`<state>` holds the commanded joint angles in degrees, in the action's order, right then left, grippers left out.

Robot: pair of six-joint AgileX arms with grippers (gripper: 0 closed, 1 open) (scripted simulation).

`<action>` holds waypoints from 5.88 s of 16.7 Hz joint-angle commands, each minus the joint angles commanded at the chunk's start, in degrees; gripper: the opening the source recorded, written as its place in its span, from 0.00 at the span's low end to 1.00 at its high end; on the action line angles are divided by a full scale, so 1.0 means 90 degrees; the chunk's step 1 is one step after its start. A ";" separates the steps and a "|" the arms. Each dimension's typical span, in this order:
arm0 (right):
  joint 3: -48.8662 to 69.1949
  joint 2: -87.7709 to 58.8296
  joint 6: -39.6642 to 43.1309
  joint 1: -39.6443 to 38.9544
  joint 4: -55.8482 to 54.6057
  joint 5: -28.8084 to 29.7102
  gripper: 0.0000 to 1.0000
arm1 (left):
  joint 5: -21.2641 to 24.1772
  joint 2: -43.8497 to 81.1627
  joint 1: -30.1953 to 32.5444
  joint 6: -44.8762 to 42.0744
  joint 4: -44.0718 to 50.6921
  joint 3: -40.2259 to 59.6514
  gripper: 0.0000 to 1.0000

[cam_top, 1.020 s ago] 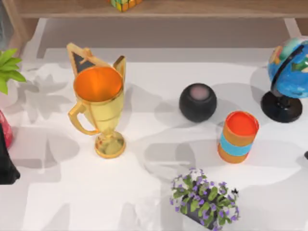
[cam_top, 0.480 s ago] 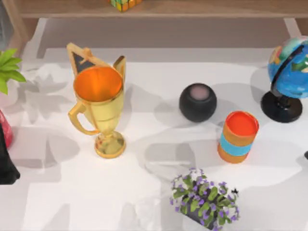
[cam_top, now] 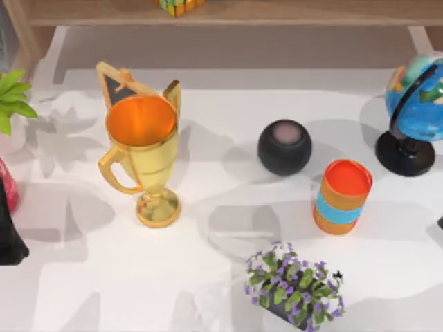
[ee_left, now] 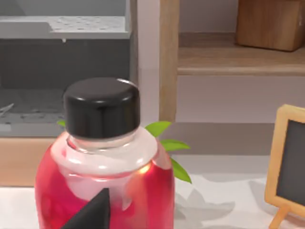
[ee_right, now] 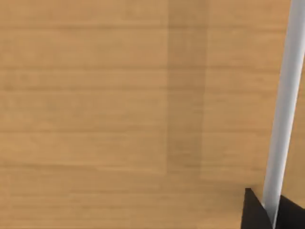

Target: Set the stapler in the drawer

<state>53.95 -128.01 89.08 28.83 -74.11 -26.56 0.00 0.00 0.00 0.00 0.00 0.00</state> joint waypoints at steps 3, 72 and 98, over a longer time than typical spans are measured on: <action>-0.0040 0.0020 0.0000 0.0012 -0.0026 -0.0012 0.00 | 0.0000 0.0000 0.0000 0.0000 0.0000 0.0000 1.00; -0.2864 0.2237 -0.0496 0.1987 0.1050 -0.0932 1.00 | 0.0000 0.0000 0.0000 0.0000 0.0000 0.0000 1.00; 0.1095 0.3605 -0.6614 -0.3010 1.4627 0.2887 1.00 | 0.0000 0.0000 0.0000 0.0000 0.0000 0.0000 1.00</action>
<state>63.80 -95.56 29.55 1.75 57.53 -0.58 0.00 0.00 0.00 0.00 0.00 0.00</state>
